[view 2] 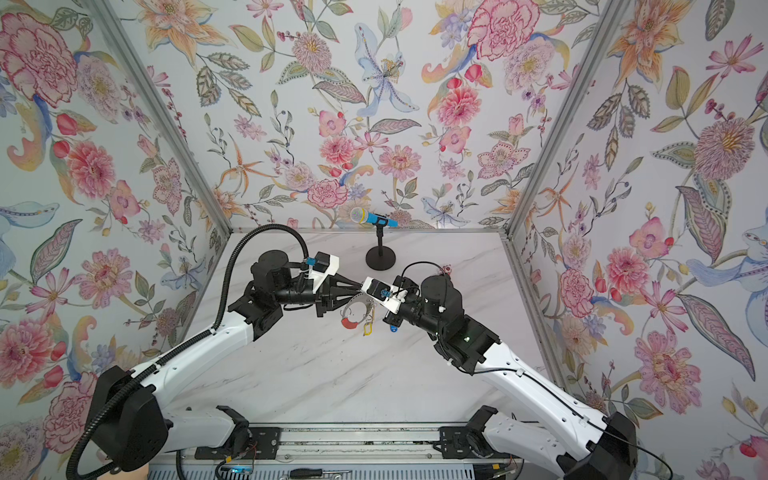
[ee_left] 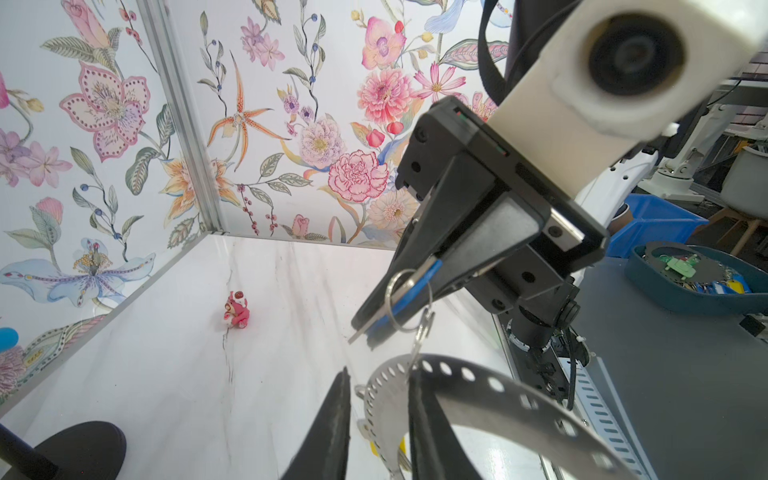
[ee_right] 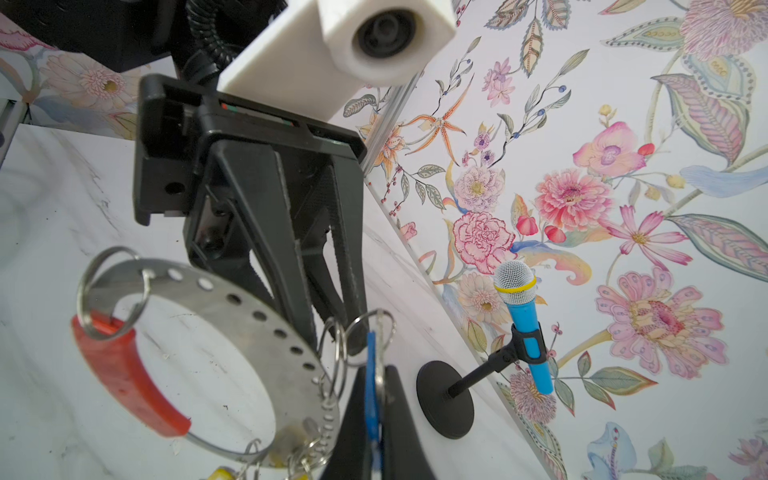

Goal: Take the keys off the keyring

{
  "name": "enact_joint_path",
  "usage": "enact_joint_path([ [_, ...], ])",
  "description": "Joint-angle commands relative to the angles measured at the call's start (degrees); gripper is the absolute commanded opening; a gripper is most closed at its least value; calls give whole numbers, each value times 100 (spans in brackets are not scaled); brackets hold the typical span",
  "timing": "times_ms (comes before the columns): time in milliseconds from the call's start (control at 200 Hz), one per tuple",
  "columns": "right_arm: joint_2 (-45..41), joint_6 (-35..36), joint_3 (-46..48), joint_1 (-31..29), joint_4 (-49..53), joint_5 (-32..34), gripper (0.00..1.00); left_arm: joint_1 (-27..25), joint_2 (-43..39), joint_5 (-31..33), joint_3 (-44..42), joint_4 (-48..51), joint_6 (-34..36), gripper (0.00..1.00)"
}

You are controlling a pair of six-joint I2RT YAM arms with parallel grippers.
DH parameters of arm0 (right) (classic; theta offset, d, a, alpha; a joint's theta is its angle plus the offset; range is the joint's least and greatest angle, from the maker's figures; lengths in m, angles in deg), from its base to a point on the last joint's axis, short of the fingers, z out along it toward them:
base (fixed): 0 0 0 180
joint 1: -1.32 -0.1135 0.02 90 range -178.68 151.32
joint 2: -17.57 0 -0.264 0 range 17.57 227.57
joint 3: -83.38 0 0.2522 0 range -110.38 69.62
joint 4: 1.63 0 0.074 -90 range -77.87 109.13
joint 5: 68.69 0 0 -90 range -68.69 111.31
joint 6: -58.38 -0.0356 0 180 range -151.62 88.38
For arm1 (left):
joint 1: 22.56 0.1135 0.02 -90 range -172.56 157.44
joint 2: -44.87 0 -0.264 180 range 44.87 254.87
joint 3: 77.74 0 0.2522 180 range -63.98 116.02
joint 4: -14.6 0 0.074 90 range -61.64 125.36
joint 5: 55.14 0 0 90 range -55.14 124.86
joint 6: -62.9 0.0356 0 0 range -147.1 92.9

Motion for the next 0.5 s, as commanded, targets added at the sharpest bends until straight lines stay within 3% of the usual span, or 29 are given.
enact_joint_path([
  [0, -108, -173, 68, 48, -290, -141, 0, -68, -91, -278, -95, -603, -350, 26],
  [175, -105, -190, 77, 64, -325, -153, 0, -122, -130, -333, -157, -911, -571, 26],
  [265, -106, -223, 85, 72, -358, -206, 0, -153, -94, -354, -167, -901, -583, 18],
  [495, -139, -251, 89, 97, -394, -238, 0, -171, -66, -359, -176, -895, -573, 9],
])
